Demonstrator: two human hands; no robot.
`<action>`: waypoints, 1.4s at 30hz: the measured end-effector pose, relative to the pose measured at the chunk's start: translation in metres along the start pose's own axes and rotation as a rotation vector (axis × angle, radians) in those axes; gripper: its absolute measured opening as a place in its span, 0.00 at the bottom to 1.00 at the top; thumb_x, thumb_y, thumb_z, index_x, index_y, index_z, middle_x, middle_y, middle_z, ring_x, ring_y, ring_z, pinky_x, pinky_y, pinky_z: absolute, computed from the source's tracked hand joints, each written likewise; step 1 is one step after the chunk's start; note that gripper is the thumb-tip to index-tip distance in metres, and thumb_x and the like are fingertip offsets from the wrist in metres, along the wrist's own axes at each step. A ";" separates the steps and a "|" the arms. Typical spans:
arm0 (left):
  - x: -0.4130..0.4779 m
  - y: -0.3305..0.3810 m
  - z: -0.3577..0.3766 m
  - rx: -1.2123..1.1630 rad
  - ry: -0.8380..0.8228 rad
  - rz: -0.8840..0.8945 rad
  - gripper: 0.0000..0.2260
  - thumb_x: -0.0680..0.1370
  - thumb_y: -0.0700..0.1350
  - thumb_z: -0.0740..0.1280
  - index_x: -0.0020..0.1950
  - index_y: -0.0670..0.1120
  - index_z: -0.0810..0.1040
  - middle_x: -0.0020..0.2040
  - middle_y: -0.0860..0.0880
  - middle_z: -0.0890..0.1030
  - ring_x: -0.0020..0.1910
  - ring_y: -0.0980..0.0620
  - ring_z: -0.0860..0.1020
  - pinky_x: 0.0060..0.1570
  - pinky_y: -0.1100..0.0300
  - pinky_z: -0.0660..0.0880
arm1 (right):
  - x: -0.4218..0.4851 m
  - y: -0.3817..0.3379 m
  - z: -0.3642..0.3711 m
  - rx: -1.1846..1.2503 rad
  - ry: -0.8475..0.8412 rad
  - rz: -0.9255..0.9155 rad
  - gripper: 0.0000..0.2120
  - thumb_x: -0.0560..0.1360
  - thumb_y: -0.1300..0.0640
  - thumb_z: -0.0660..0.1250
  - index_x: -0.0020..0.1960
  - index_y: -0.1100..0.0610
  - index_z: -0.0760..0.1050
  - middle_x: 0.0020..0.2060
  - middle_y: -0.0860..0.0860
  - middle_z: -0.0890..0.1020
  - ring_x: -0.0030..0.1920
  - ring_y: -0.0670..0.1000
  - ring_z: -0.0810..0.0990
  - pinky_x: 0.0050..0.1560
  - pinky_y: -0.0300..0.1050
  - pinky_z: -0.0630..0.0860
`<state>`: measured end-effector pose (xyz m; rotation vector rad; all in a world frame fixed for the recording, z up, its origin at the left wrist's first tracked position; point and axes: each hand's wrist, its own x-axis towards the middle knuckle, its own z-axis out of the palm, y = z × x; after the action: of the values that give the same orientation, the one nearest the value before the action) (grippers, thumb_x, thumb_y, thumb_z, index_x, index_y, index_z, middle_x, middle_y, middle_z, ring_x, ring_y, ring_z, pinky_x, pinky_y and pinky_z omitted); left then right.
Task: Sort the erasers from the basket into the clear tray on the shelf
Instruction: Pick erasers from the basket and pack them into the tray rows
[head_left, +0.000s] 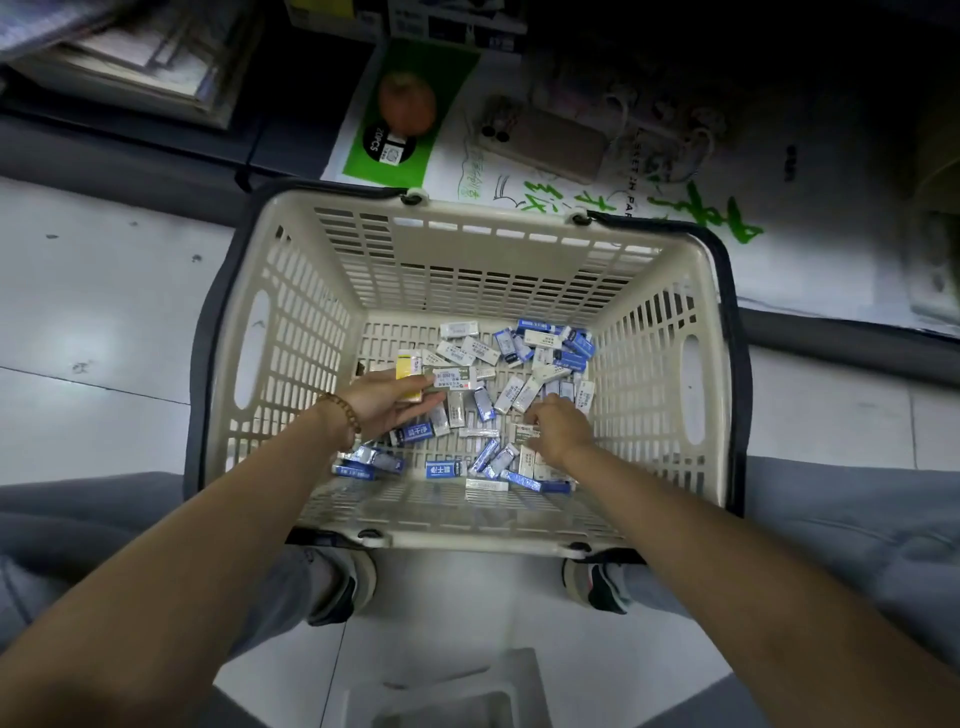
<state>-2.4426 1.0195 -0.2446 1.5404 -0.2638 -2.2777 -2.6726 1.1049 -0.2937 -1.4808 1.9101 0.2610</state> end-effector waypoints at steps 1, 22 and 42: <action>0.000 0.000 0.002 -0.002 -0.008 0.002 0.42 0.66 0.33 0.71 0.74 0.36 0.52 0.48 0.36 0.83 0.47 0.45 0.83 0.36 0.62 0.80 | -0.001 0.002 -0.001 0.030 0.011 0.015 0.16 0.74 0.58 0.69 0.61 0.56 0.76 0.61 0.54 0.74 0.62 0.54 0.72 0.60 0.43 0.68; -0.189 0.152 0.142 0.050 -0.374 0.522 0.08 0.77 0.36 0.62 0.55 0.43 0.77 0.47 0.40 0.84 0.44 0.45 0.84 0.36 0.61 0.80 | -0.156 -0.107 -0.296 1.294 0.304 -0.417 0.06 0.75 0.63 0.67 0.52 0.60 0.73 0.36 0.54 0.81 0.31 0.46 0.77 0.32 0.35 0.75; -0.194 0.144 0.175 0.285 -0.285 0.633 0.12 0.80 0.48 0.59 0.55 0.42 0.76 0.49 0.43 0.83 0.41 0.51 0.83 0.35 0.61 0.79 | -0.165 -0.124 -0.309 1.433 0.374 -0.407 0.11 0.72 0.64 0.70 0.54 0.60 0.76 0.43 0.56 0.85 0.34 0.47 0.82 0.36 0.35 0.79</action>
<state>-2.5113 0.9579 0.0396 1.0271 -1.0319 -1.9771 -2.6648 1.0228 0.0691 -0.8120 1.3190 -1.3600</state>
